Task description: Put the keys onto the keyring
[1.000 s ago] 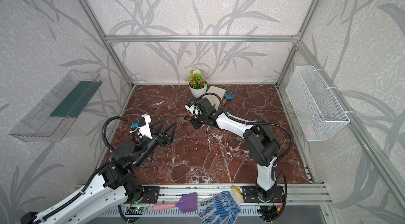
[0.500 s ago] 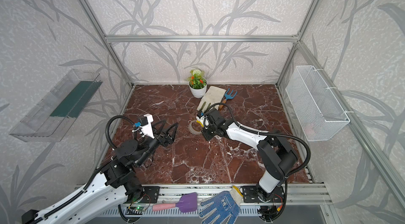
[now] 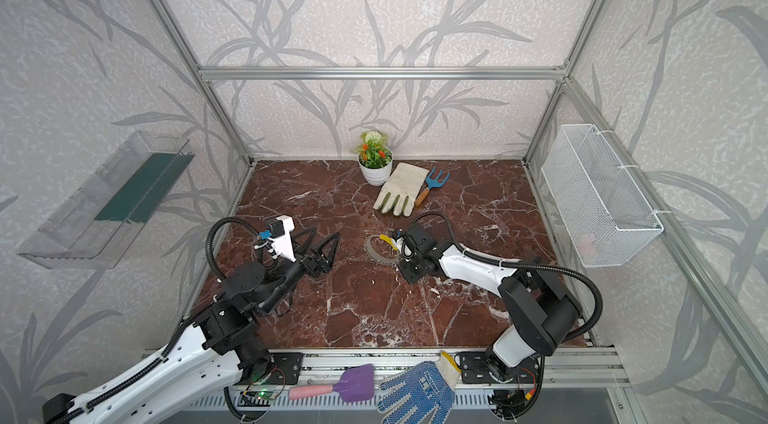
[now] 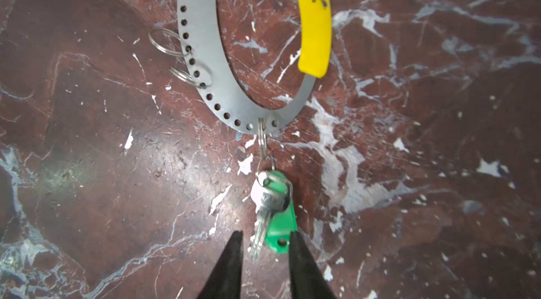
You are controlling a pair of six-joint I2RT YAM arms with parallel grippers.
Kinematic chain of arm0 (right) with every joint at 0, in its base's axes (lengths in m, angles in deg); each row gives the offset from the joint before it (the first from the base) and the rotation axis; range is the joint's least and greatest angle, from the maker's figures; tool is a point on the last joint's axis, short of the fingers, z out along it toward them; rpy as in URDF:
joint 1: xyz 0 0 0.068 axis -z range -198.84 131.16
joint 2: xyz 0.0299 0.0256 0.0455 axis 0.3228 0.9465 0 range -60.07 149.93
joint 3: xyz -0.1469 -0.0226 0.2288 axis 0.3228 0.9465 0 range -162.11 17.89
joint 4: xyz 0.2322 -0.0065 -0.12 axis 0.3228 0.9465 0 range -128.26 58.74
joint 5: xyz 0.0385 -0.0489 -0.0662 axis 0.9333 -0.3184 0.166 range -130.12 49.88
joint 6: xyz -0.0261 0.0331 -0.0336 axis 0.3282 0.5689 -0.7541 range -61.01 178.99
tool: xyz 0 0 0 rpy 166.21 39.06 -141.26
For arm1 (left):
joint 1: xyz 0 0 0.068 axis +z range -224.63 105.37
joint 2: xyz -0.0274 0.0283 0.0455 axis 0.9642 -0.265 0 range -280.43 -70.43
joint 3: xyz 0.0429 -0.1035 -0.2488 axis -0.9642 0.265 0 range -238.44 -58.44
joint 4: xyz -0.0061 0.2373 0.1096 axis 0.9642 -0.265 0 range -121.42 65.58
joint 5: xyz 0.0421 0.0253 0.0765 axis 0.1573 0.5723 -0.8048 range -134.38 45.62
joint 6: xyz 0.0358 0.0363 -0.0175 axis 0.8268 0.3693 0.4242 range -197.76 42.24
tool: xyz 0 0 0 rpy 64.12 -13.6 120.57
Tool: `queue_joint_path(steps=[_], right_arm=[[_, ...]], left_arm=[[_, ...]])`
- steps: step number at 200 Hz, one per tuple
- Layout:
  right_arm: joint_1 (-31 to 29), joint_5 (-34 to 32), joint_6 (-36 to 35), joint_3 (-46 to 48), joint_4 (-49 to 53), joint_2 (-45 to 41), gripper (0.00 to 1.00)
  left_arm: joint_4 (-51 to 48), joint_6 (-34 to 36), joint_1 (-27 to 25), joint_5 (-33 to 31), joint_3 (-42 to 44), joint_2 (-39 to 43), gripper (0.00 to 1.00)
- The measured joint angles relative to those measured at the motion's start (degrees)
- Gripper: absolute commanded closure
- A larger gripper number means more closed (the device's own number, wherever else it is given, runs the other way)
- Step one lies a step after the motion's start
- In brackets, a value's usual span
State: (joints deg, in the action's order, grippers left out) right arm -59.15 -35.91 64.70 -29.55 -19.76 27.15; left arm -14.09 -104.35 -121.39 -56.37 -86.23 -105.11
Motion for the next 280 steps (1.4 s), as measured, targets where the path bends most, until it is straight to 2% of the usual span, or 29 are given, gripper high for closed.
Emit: queue_joint_path(steps=[32,56,73,74,75,76,82,84,107,126,140,159,192,216,246,280], right_arm=[[0.2,-2.4,0.8,2.6,0.5,-6.9,0.68],[0.6,-4.9,1.1,5.3,0.5,-15.1,0.68],[1.1,-7.4,1.3,8.6,-2.0,-22.0,0.68],[1.1,-7.6,1.3,8.8,-2.2,-22.3,0.47],[1.3,-7.9,1.3,9.1,-2.6,-22.9,0.36],[1.3,-8.1,1.3,9.3,-2.8,-23.3,0.29],[1.7,-9.2,2.3,10.9,-4.3,-25.9,0.03],[1.8,-9.5,2.3,11.4,-4.7,-26.7,0.00],[4.4,-14.0,5.1,17.0,-10.3,-35.0,0.01],[7.1,-18.6,5.1,20.0,-14.4,-39.2,0.01],[9.2,-22.3,3.6,21.7,-18.4,-40.5,0.01],[12.3,-26.4,0.3,23.5,-24.1,-39.6,0.01],[19.6,-29.0,-4.1,26.2,-35.4,-31.6,0.01],[23.2,-28.8,-7.1,29.3,-44.6,-23.1,0.01],[26.5,-26.4,-9.2,29.8,-53.9,-12.0,0.01],[30.3,-20.8,-9.8,29.6,-64.3,-4.7,0.01]], left_arm=[[-0.5,0.0,0.0,-0.7,0.0,-3.2,0.09],[-3.3,-0.1,0.0,-3.1,-1.4,-6.6,0.08],[-6.1,-0.5,0.0,-6.7,-4.2,-10.3,0.01],[-6.3,-0.5,0.0,-7.0,-4.5,-10.6,0.01],[-6.4,-0.4,0.0,-7.2,-4.7,-10.8,0.01],[-6.6,-0.5,0.0,-7.6,-4.9,-11.2,0.01],[-7.8,-1.1,0.0,-9.6,-6.3,-12.9,0.01],[-8.1,-1.0,0.0,-10.1,-6.7,-13.4,0.01],[-13.9,-2.4,0.1,-18.6,-12.8,-20.2,0.01],[-16.0,-0.5,1.3,-23.2,-16.0,-24.8,0.01],[-15.8,1.6,3.5,-25.2,-16.5,-27.1,0.01],[-14.1,6.8,9.2,-26.6,-16.2,-29.4,0.01],[-9.4,14.7,22.9,-26.9,-13.9,-33.9,0.01],[-4.8,18.2,30.2,-26.9,-10.2,-39.2,0.01],[4.4,21.0,35.3,-25.1,-5.2,-47.4,0.01],[19.7,25.6,37.4,-20.7,-0.1,-52.2,0.01]])
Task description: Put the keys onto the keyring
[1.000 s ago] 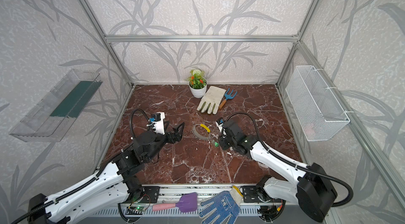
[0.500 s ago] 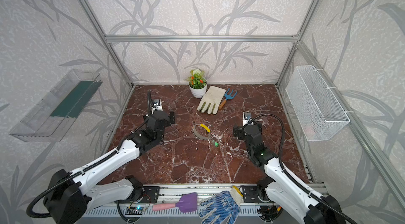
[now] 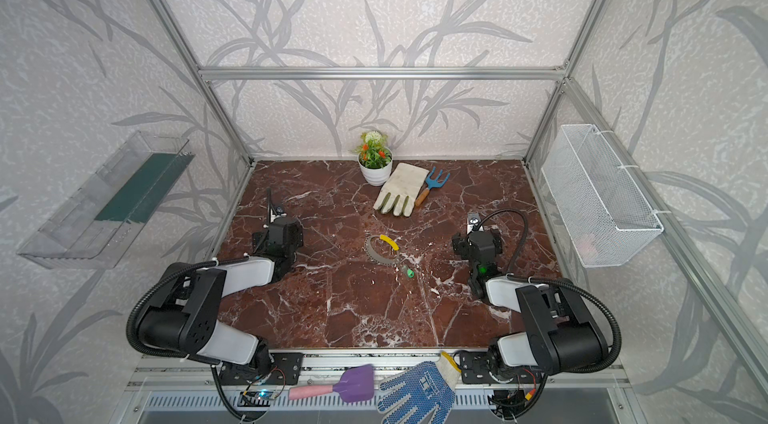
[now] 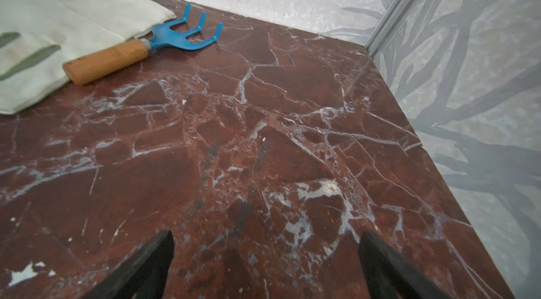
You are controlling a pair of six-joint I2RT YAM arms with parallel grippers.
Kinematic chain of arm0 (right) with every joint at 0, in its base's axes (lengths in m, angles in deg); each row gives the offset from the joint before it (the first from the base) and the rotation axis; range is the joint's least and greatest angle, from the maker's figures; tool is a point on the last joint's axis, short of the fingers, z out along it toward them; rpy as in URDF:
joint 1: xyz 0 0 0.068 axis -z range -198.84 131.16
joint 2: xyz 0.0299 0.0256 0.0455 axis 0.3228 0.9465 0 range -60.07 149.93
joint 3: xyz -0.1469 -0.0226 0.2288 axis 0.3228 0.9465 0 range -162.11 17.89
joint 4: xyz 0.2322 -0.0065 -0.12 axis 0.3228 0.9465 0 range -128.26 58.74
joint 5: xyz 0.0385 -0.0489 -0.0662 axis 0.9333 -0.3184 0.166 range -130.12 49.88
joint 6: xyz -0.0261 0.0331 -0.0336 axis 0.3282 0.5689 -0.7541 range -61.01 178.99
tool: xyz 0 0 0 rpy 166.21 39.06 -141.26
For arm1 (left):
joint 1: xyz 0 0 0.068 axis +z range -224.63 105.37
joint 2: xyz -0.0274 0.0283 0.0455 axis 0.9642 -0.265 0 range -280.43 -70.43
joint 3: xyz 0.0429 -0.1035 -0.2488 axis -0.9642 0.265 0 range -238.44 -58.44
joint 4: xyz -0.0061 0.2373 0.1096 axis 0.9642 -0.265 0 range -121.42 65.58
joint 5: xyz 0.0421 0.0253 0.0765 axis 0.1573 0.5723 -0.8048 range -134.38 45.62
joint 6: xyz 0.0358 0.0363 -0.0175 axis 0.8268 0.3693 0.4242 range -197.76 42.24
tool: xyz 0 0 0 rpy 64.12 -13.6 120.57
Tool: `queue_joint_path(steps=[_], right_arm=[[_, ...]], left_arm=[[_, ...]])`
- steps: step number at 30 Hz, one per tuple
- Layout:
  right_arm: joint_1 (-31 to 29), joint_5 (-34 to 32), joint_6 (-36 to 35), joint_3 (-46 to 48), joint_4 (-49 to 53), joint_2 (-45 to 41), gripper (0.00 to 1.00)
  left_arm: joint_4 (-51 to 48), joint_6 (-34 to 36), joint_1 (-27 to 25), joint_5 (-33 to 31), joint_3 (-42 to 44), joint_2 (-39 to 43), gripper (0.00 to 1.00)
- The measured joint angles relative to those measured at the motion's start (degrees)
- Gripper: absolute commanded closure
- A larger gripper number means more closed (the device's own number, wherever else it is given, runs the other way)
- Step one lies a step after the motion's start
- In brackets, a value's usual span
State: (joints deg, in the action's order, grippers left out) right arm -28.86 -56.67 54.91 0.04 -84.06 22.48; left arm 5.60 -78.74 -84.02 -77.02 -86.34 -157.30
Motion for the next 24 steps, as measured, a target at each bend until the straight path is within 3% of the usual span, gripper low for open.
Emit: queue_joint_path(steps=[3,11,24], right_arm=[[3.5,4.7,0.9,0.3,-9.2,6.9,0.01],[4.3,10.7,1.3,-1.7,-9.2,7.5,0.01],[3.8,10.8,1.2,-2.0,-11.2,7.6,0.01]], left_arm=[[8.2,0.7,1.5,4.0,2.7,-0.4,0.01],[18.1,-0.3,7.6,15.8,6.1,-1.6,0.01],[22.8,-0.7,7.8,18.8,6.3,-2.3,0.01]])
